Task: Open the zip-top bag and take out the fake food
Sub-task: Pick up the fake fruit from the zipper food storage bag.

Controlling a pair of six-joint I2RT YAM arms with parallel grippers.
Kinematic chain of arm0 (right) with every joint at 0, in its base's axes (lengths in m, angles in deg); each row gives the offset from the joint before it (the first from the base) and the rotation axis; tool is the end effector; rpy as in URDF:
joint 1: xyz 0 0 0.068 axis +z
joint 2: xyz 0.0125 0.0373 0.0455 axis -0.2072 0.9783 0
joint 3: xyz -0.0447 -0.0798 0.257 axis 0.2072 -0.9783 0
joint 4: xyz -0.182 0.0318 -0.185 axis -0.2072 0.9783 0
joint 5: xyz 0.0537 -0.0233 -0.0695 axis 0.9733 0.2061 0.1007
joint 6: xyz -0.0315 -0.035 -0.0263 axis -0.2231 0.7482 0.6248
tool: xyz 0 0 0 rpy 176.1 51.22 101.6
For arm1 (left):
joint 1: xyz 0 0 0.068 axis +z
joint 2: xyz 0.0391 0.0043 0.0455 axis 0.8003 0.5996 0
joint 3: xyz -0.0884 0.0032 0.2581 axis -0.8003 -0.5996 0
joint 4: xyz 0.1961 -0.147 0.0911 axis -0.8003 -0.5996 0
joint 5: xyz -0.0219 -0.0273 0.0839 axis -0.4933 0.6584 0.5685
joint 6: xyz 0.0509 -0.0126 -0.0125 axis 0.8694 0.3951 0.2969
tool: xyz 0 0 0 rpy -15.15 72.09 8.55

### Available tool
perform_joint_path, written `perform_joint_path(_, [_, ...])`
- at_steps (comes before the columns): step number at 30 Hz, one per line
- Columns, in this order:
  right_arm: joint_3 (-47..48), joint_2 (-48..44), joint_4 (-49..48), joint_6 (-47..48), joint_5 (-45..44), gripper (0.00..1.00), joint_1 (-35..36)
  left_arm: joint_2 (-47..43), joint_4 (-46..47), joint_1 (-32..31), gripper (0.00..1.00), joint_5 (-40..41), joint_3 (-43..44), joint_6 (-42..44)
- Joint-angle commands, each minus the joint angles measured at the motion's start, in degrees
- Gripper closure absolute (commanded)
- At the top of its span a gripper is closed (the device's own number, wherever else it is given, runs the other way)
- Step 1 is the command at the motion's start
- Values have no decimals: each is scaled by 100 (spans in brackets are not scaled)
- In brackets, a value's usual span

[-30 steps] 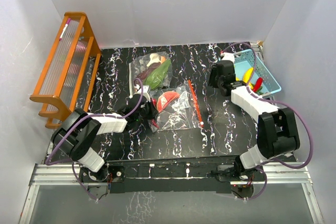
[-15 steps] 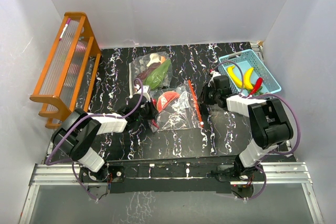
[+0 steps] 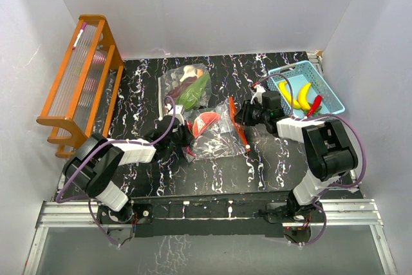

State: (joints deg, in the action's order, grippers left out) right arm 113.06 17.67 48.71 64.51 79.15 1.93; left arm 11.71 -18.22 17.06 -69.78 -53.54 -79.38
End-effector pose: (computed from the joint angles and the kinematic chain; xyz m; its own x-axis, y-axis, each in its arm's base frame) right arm 0.3109 0.0941 0.1591 -0.7591 0.1412 -0.6355 -0.3209 0.7682 0.5540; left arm 0.2387 -0.1748 0.1504 -0.6343 -0.1701 -0.7541 0.3217 0.8290 -0.4575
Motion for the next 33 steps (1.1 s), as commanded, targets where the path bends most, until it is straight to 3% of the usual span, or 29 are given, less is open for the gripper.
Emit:
perform_joint_path(1, [-38, 313, -725, -177, 349, 78, 40, -112, 15, 33, 100, -92, -83, -28])
perform_joint_path(9, [7, 1025, -992, -291, -306, 78, 28, -292, -182, 32, 100, -72, -50, 18])
perform_joint_path(17, [92, 2177, -3124, -982, 1252, 76, 30, -298, -218, 33, 100, -96, -2, -42])
perform_joint_path(25, [77, 2646, -4422, -1379, 1751, 55, 138, -113, -242, 33, 100, -121, 128, -13])
perform_joint_path(29, [312, 2750, -4433, -1372, 1732, 37, 142, -5, -170, 30, 100, -191, 167, -14])
perform_joint_path(33, [641, 3046, -4459, -1381, 1974, 30, 207, -8, -197, 33, 100, -226, 187, -20])
